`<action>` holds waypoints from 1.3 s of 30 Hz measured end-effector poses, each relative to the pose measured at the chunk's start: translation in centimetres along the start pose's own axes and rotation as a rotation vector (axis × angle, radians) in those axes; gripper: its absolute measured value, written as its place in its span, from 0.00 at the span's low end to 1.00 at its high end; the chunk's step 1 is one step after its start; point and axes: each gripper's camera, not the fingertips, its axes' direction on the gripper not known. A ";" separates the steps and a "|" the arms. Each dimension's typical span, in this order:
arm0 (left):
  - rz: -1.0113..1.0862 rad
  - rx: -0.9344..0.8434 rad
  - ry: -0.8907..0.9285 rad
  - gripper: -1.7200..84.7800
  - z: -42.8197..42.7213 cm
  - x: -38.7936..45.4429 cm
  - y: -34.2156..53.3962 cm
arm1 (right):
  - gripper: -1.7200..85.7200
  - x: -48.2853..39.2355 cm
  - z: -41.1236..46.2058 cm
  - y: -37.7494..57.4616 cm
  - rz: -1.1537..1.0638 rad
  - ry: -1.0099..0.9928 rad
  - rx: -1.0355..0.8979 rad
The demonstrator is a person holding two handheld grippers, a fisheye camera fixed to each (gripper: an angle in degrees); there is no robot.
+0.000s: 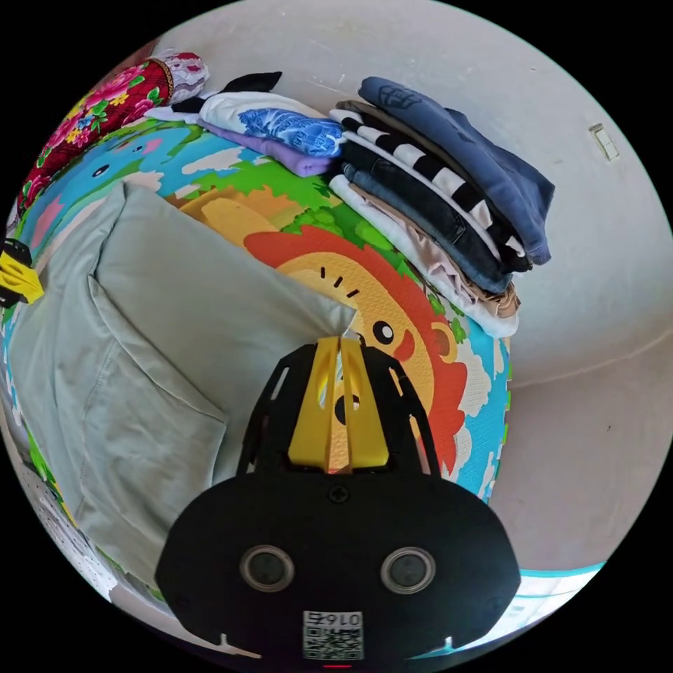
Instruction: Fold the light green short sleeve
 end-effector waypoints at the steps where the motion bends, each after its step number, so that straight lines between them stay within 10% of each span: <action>1: -0.002 0.004 -0.012 0.01 -0.1 0.3 0.1 | 0.04 0.4 -0.1 0.4 0.044 0.018 0.000; 9: 0.025 0.015 0.091 0.01 -0.2 4.8 0.2 | 0.06 1.7 -3.6 6.2 -0.106 -0.608 0.078; 39: 0.013 -0.070 -0.050 0.01 2.5 17.2 3.3 | 0.02 -0.2 4.9 19.5 0.071 -0.376 0.162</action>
